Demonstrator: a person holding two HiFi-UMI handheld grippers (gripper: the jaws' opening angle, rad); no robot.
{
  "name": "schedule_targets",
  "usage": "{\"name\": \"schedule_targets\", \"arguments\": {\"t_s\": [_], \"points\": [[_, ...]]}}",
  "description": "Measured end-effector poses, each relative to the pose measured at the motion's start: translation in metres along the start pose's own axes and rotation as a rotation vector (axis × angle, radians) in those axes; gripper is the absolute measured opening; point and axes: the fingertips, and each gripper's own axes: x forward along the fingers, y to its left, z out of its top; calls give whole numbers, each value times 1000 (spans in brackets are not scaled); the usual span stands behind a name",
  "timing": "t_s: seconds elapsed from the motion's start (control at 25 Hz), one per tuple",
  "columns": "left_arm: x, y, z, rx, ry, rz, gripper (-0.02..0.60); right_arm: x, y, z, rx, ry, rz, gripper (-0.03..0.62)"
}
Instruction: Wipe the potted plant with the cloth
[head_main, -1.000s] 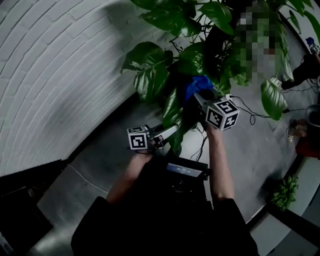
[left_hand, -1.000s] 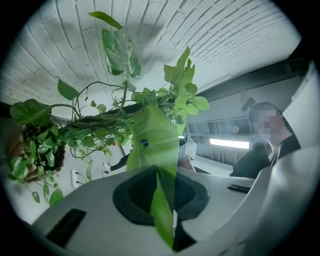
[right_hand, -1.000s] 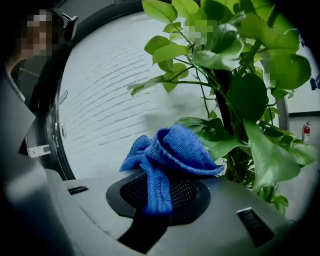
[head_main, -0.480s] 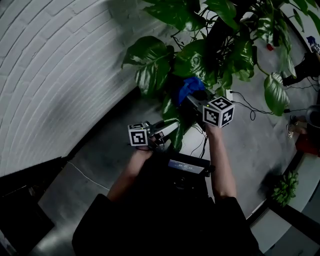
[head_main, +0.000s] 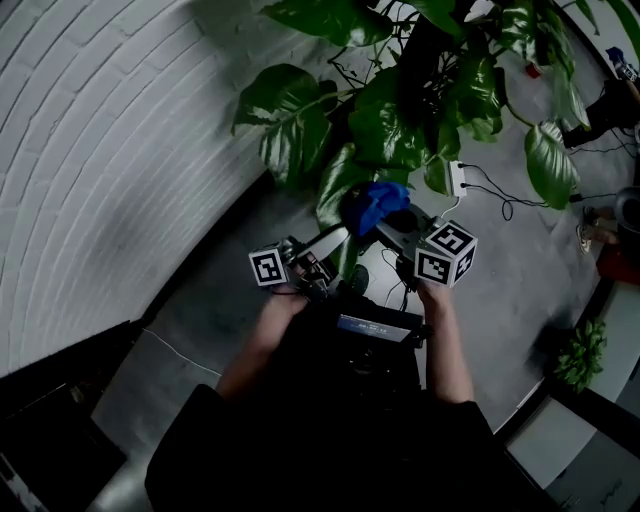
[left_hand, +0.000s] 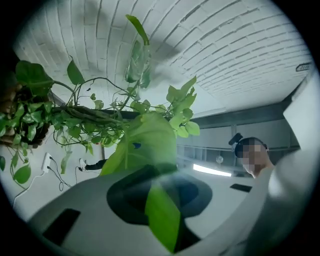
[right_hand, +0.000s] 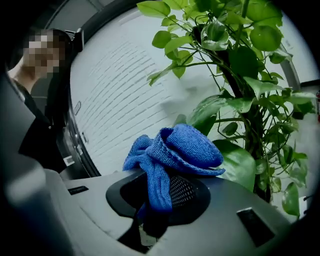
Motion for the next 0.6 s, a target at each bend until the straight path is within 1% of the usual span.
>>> {"name": "schedule_targets", "arguments": {"t_s": [0.16, 0.36, 0.52, 0.6], "points": [[1, 1, 4, -36, -31, -16, 89, -7, 29, -33, -26, 57, 66, 107], [2, 2, 8, -57, -54, -20, 95, -9, 53, -69, -59, 125, 109, 108], [3, 5, 5, -30, -28, 1, 101, -10, 65, -86, -69, 168, 148, 107], [1, 5, 4, -2, -10, 20, 124, -15, 73, -94, -88, 204, 184, 107]]}}
